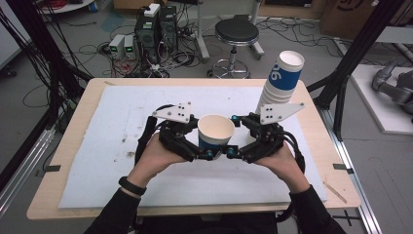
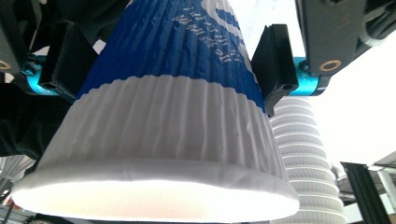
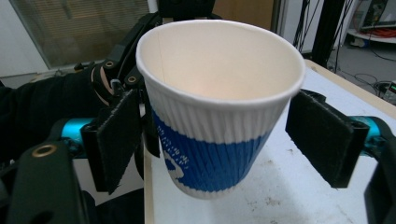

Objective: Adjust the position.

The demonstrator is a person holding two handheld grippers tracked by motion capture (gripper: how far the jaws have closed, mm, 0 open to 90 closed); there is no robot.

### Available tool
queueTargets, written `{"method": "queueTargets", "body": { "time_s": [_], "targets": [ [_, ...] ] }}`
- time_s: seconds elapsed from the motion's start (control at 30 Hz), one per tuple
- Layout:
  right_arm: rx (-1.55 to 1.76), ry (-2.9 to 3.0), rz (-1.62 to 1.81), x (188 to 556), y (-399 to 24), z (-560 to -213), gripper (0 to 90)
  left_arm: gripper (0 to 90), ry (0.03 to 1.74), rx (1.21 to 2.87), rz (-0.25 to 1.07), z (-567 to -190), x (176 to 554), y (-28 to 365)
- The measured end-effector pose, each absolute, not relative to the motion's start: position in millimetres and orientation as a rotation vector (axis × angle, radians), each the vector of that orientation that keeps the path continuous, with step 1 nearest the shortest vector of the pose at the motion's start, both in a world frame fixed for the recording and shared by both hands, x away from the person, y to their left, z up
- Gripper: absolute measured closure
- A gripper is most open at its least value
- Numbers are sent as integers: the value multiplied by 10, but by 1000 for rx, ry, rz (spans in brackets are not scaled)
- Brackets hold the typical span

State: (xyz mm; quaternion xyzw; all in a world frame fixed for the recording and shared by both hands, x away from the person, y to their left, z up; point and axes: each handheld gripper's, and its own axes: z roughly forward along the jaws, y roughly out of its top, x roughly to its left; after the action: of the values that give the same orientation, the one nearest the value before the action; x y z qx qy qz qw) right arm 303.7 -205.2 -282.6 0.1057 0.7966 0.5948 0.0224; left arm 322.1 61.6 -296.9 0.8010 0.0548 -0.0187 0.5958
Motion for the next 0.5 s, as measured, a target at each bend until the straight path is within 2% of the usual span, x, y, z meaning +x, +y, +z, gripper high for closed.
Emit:
{"method": "queueTargets", "body": {
  "time_s": [0.27, 0.5],
  "targets": [
    [377, 2399, 1846, 3062, -2180, -2797, 174, 255, 185, 1848, 76, -2960, 3214, 854],
    [438, 2345, 1797, 3105, -2282, -2831, 174, 257, 287, 1809, 208, -2986, 3173, 1211]
  ]
}}
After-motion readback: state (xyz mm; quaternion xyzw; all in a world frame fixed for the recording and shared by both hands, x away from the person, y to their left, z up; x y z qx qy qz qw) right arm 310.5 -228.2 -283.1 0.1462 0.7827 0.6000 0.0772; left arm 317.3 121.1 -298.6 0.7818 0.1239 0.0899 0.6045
